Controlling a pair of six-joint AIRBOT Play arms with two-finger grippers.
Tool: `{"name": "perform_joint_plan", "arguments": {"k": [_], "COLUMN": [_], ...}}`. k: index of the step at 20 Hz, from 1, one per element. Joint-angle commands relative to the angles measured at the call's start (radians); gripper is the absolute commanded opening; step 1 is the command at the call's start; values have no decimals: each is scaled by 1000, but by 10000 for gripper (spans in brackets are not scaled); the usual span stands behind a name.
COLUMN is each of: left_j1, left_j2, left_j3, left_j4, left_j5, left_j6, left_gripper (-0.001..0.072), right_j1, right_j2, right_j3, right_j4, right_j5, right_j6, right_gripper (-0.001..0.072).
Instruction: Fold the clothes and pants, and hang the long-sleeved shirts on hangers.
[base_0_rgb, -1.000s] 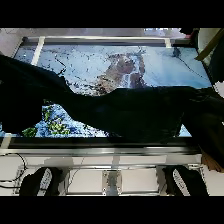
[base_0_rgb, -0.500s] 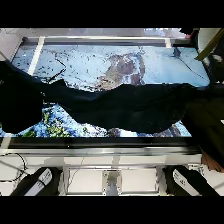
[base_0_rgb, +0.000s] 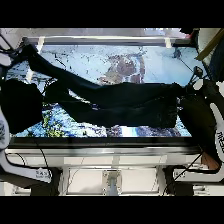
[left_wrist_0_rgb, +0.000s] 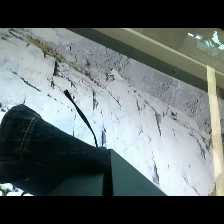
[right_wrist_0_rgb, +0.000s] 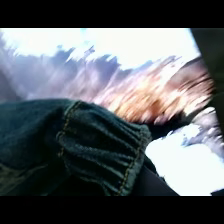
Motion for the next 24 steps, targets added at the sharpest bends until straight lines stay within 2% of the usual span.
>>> {"name": "perform_joint_plan", "arguments": {"k": [1,2,5,7,8,9,10,13,16,20,22,24], "left_j1": [5,7,8,2,-5,-9,-11,26,125,276,320,335], "left_j2": [-160,-187,-260,-286,-287,-282,-276,-212,-74,146,255,380], "left_j3": [150,151,151,151,151,157,169,205,205,188,108,-76], "left_j4": [8,10,30,30,30,30,31,34,42,200,257,249], "left_j5": [-3,-14,-29,-32,-40,-52,-84,-221,-389,-671,-792,-804], "left_j6": [-56,-59,-142,-156,-155,-156,-154,-153,-152,-151,-108,-103], "left_gripper": [10,10,9,23,179,634,707,707,700,700,699,699], "right_j1": [-69,-74,-72,-72,-72,-72,-72,-74,-76,-123,-146,-164], "right_j2": [-36,-36,-37,-37,-36,-36,-35,-19,97,330,443,565], "right_j3": [17,21,24,24,24,25,26,67,84,64,-8,-151], "right_j4": [11,15,71,98,106,117,126,109,10,-21,-20,-9], "right_j5": [-76,-100,-182,-182,-168,-149,-119,46,143,234,308,329], "right_j6": [42,42,42,42,40,33,9,-77,-129,-222,-283,-304], "right_gripper": [48,48,48,50,146,399,518,518,518,518,518,518]}}
